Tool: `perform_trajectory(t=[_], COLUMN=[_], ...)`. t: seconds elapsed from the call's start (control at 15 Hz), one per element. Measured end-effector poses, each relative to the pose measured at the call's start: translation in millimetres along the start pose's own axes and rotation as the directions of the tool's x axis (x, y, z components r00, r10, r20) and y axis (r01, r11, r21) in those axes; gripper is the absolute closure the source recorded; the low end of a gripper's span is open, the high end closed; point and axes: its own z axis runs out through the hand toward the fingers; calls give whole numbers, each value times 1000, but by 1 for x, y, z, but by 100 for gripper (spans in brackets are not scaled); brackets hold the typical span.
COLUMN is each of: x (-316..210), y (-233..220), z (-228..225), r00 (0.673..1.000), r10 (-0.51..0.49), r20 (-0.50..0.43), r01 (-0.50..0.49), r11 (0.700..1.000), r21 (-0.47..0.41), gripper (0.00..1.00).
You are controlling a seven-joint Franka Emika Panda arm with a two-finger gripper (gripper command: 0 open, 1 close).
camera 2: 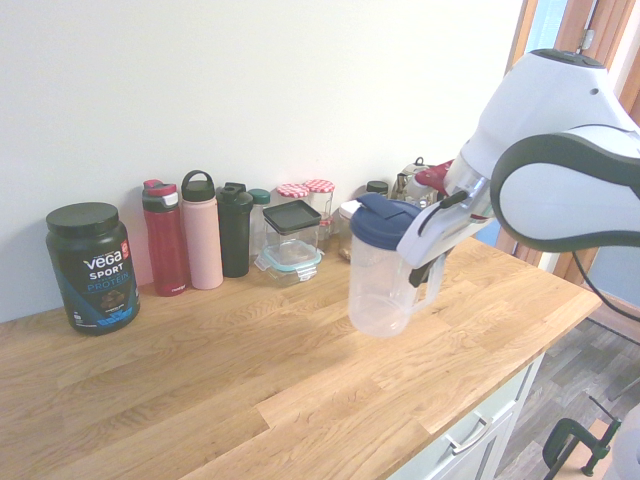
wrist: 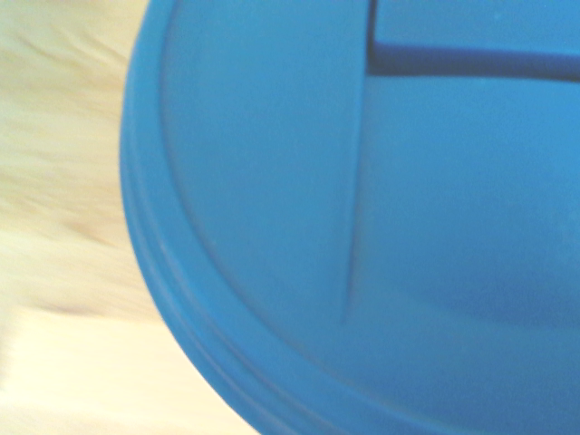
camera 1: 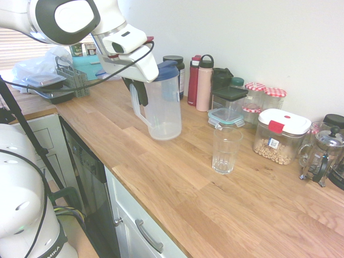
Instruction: Pour me some water
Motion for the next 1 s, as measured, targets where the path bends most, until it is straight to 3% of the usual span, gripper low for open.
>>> perform_trajectory(t=[0.2,0.33,0.47,0.67,1.0], x=[-22,-24,-21,-11,-20], y=[-40,-69,-100,-133,-147], z=[27,46,63,91,109], r00=[996,995,998,996,969], r10=[81,96,52,-49,-212], r20=[-38,-5,40,71,129], r01=[-79,-95,-56,42,204], r11=[995,992,991,994,976], r21=[55,82,119,100,69], gripper=[100,100,100,100,100])
